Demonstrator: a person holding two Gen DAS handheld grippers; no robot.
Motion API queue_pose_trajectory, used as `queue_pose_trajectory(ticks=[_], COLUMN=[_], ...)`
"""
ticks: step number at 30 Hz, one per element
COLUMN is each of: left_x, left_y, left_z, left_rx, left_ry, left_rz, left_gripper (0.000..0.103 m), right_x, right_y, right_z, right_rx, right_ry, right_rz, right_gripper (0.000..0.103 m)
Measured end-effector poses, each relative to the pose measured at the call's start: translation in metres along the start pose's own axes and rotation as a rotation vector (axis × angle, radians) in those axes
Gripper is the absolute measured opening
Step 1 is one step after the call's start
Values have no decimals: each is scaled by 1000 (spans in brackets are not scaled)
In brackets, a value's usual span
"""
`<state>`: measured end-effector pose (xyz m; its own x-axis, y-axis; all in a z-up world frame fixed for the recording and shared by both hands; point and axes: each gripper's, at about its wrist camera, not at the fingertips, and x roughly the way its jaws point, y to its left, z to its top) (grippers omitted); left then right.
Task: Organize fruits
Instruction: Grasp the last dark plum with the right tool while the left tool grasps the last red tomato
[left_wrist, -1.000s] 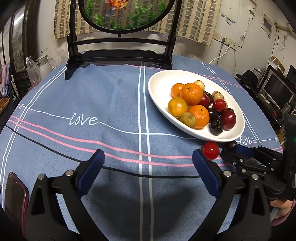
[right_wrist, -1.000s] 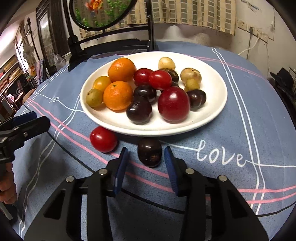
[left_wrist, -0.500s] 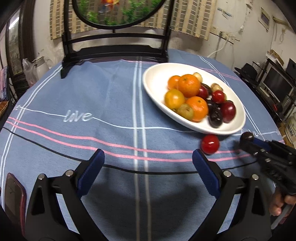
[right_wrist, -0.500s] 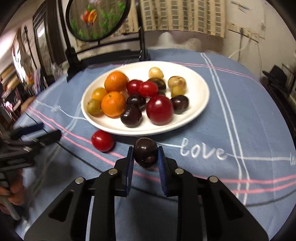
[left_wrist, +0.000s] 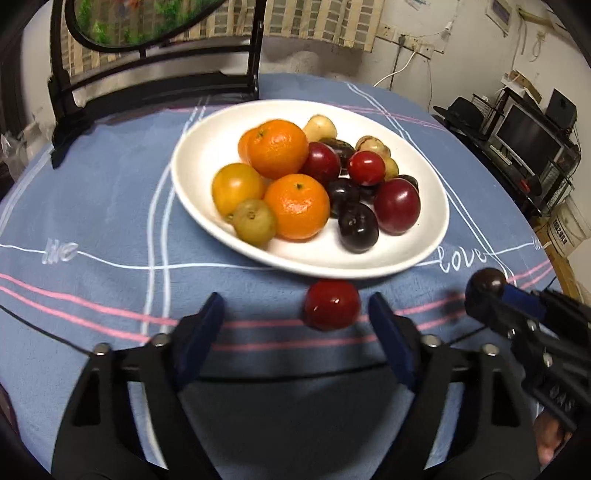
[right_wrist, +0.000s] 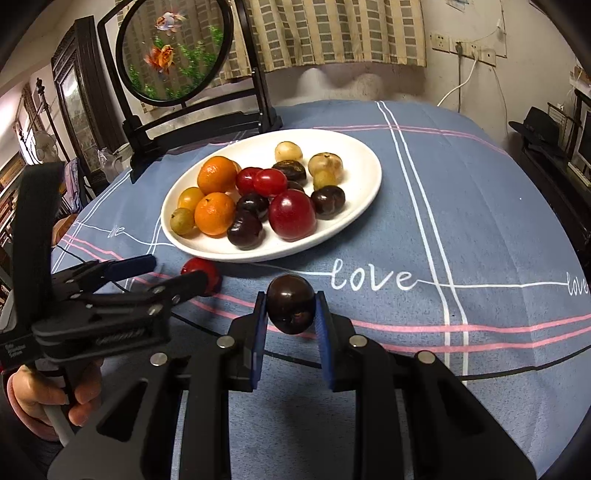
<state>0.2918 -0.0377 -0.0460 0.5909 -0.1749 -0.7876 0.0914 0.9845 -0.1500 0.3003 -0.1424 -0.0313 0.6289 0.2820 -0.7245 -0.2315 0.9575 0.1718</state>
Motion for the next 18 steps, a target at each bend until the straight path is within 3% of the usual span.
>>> queue_pose_trajectory(ticks=[7, 18], left_x=[8, 13], left_y=[-14, -30], left_z=[-1, -2], left_rx=[25, 44], left_ry=[4, -14], left_rz=[13, 105], left_gripper=[67, 44], right_x=[3, 5], right_y=[-2, -1], right_z=[0, 0], right_rx=[5, -3], right_ry=[14, 18], right_rz=[-6, -14], right_gripper=[25, 25])
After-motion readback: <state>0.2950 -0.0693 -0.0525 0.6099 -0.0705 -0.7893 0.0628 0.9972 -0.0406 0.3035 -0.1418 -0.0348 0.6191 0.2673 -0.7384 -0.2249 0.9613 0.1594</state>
